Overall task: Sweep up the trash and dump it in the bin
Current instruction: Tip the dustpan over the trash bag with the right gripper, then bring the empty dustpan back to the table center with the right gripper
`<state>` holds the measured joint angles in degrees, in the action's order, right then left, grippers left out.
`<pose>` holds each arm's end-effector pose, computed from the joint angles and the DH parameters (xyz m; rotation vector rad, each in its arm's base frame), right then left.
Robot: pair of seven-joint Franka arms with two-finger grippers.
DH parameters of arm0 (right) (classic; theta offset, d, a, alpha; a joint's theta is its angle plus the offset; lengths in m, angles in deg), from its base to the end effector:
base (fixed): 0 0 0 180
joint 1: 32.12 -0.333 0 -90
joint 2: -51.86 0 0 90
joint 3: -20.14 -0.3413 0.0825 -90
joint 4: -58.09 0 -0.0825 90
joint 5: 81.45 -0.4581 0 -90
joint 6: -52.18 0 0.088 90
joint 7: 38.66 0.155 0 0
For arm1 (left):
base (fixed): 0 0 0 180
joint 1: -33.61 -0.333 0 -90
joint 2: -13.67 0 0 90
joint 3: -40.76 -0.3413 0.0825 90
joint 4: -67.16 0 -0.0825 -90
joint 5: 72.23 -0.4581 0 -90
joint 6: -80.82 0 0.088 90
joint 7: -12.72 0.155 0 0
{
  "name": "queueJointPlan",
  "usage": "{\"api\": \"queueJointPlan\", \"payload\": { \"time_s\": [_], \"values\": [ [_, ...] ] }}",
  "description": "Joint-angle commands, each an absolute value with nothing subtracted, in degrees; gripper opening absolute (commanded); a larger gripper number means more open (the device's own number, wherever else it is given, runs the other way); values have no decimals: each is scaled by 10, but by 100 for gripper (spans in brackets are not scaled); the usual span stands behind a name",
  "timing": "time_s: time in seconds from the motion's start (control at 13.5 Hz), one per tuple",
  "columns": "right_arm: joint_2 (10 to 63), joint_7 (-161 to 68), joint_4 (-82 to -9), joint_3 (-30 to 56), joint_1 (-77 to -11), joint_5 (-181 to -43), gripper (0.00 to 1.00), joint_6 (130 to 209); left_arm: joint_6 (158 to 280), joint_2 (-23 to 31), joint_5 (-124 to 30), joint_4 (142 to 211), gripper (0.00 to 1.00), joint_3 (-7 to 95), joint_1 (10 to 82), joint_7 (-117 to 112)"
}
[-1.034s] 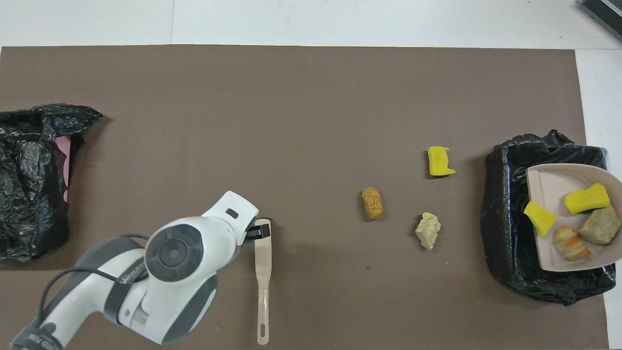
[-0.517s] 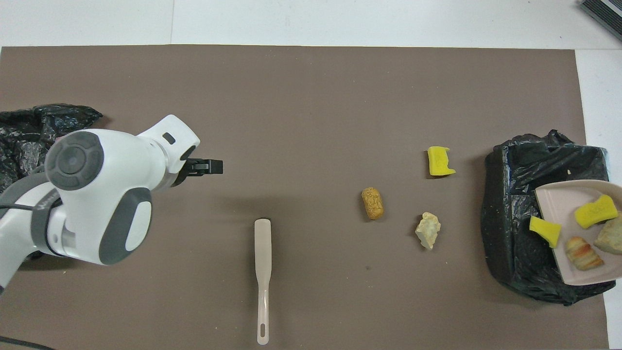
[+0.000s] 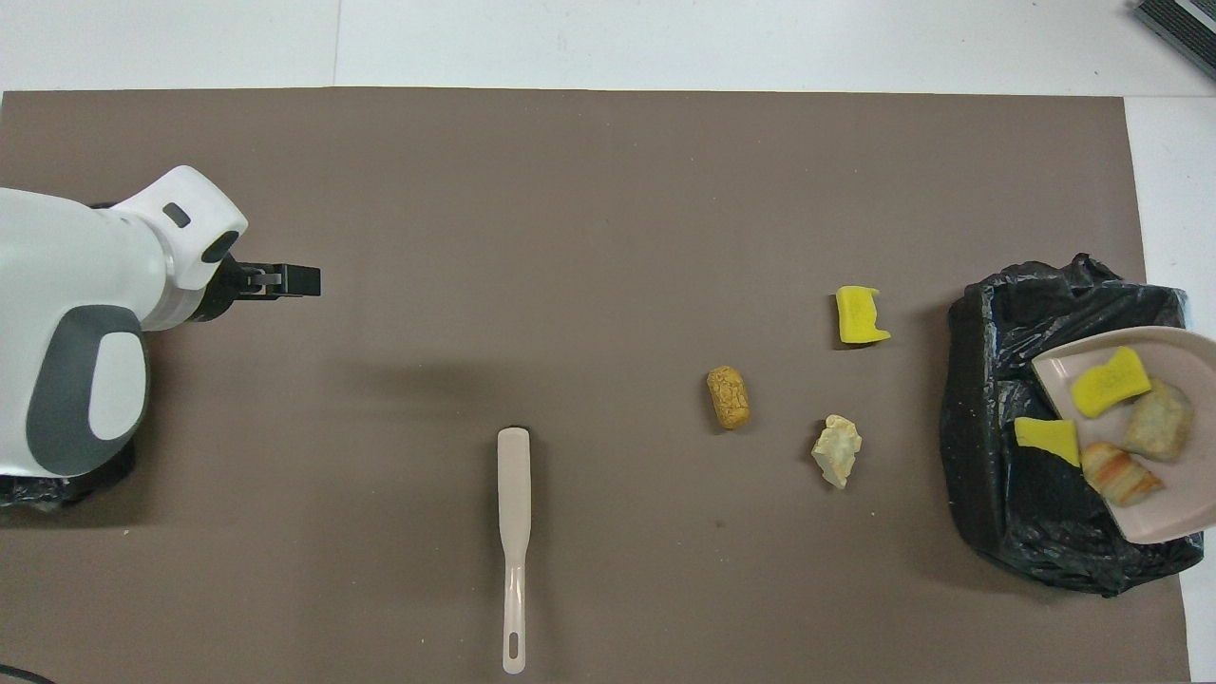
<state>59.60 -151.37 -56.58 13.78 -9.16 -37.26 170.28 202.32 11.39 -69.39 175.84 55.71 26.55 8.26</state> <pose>0.5781 -0.2394 0.5191 1.3945 2.1455 -0.7760 0.6613 -0.0946 0.4487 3.0546 -0.0561 0.2731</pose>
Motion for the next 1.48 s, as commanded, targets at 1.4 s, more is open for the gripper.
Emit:
{"api": "queueJointPlan", "payload": {
  "time_s": [1.4],
  "values": [
    [508,-1121,-383,103,-304,-451,0,1593,1747,180,-706,1624,100,383,350,156]
  ]
}}
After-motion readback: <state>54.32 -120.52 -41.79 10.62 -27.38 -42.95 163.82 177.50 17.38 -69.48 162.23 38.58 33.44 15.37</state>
